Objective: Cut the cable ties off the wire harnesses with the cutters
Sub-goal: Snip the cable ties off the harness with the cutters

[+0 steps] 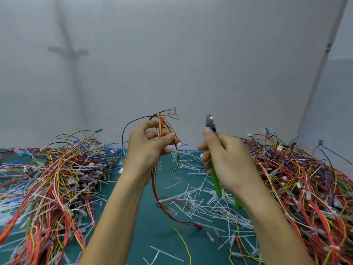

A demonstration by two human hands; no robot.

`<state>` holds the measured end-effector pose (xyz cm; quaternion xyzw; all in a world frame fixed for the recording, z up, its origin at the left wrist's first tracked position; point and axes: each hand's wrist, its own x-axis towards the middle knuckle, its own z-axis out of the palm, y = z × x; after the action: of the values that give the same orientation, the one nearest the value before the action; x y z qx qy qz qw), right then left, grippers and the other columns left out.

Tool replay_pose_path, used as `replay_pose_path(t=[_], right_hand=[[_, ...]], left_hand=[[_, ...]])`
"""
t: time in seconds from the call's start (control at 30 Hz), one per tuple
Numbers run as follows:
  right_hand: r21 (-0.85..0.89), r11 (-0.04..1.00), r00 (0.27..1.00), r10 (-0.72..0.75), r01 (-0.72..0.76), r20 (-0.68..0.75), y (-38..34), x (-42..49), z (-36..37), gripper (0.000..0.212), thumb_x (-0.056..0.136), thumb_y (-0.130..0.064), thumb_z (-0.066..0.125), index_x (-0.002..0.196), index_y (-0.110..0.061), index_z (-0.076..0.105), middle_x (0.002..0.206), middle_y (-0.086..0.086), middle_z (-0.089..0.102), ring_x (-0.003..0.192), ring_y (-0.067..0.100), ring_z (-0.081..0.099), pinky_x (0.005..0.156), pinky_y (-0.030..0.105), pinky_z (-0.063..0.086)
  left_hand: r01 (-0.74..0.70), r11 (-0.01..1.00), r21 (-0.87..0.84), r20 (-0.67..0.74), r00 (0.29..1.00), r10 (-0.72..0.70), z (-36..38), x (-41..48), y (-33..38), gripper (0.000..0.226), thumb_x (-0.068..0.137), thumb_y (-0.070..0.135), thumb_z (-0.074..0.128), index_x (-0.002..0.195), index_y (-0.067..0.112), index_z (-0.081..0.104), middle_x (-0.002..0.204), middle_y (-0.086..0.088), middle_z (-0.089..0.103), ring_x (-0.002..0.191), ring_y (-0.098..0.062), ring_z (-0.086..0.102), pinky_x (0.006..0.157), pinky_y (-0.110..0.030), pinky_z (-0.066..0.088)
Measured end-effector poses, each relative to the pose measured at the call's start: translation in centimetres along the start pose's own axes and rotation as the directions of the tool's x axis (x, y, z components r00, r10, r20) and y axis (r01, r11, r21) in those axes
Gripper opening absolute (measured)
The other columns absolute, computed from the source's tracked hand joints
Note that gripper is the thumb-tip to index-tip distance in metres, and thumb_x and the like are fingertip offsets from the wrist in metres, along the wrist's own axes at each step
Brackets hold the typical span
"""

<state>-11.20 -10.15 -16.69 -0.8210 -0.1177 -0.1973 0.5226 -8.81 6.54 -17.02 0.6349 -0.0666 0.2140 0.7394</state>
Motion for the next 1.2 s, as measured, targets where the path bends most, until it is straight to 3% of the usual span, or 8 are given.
replay_pose_path(t=[0.13,0.27,0.43,0.67,0.77,0.9,1.2], right_hand=[[-0.156,0.987,0.984,0.048,-0.022,0.170,0.0,-0.5,1.2,0.059,0.098,-0.059,0.027,0.076,-0.021,0.065,0.077,0.003,0.068,0.080,0.027,0.065,0.079,0.050,0.053],[-0.319,0.948,0.983,0.040,0.018,0.177,0.4,-0.8,1.6,0.059,0.100,-0.057,0.020,0.086,-0.020,0.064,0.086,0.004,0.069,0.090,0.027,0.062,0.082,0.041,0.049],[-0.429,0.902,0.983,0.033,0.050,0.182,0.6,-0.9,1.4,0.060,0.101,-0.057,0.017,0.091,-0.022,0.064,0.092,0.004,0.068,0.092,0.029,0.060,0.080,0.040,0.047],[-0.438,0.897,0.986,0.017,0.057,0.163,0.5,-0.9,1.4,0.061,0.101,-0.057,0.016,0.087,-0.021,0.063,0.094,0.003,0.069,0.093,0.027,0.061,0.080,0.040,0.047],[-0.424,0.903,0.988,0.007,0.061,0.155,0.3,-0.9,1.4,0.056,0.101,-0.056,0.018,0.086,-0.028,0.063,0.093,0.003,0.070,0.092,0.027,0.061,0.077,0.039,0.046],[-0.416,0.908,0.989,0.015,0.049,0.148,0.3,-0.8,1.4,0.061,0.101,-0.057,0.019,0.090,-0.022,0.068,0.093,0.004,0.070,0.092,0.028,0.061,0.079,0.040,0.048],[-0.396,0.917,0.992,0.009,0.041,0.125,0.4,-0.7,1.5,0.068,0.098,-0.062,0.025,0.074,-0.015,0.068,0.068,0.005,0.066,0.073,0.027,0.063,0.073,0.043,0.052]], left_hand=[[0.000,1.000,-0.003,0.011,1.000,0.000,0.0,0.0,0.1,0.029,0.081,-0.001,0.073,0.102,0.012,0.058,0.092,-0.011,0.072,0.070,-0.014,0.073,0.051,-0.018,0.052],[0.010,1.000,0.005,0.078,0.997,-0.010,0.1,0.0,0.1,0.029,0.081,-0.001,0.073,0.102,0.011,0.059,0.079,-0.001,0.075,0.069,-0.013,0.073,0.050,-0.018,0.051],[0.007,1.000,0.029,0.135,0.991,-0.011,0.4,-0.1,0.2,0.029,0.079,0.000,0.075,0.100,0.012,0.060,0.071,0.004,0.073,0.069,-0.014,0.073,0.051,-0.017,0.050],[-0.020,0.999,0.031,0.133,0.991,0.015,0.5,-0.3,0.5,0.028,0.077,0.002,0.077,0.099,0.009,0.061,0.072,0.005,0.074,0.067,-0.013,0.073,0.052,-0.017,0.051],[-0.021,0.999,0.035,0.130,0.991,0.016,0.6,-0.4,0.6,0.028,0.076,0.002,0.078,0.097,0.011,0.062,0.072,0.006,0.074,0.066,-0.013,0.073,0.051,-0.016,0.051],[-0.002,0.999,0.034,0.140,0.990,-0.003,0.5,-0.3,0.6,0.031,0.076,0.000,0.077,0.102,0.007,0.062,0.074,0.003,0.075,0.067,-0.014,0.073,0.050,-0.016,0.050],[0.030,0.999,0.039,0.122,0.992,-0.035,0.3,-0.3,0.6,0.036,0.074,0.003,0.079,0.106,0.002,0.062,0.077,-0.001,0.076,0.068,-0.015,0.074,0.051,-0.015,0.050]])
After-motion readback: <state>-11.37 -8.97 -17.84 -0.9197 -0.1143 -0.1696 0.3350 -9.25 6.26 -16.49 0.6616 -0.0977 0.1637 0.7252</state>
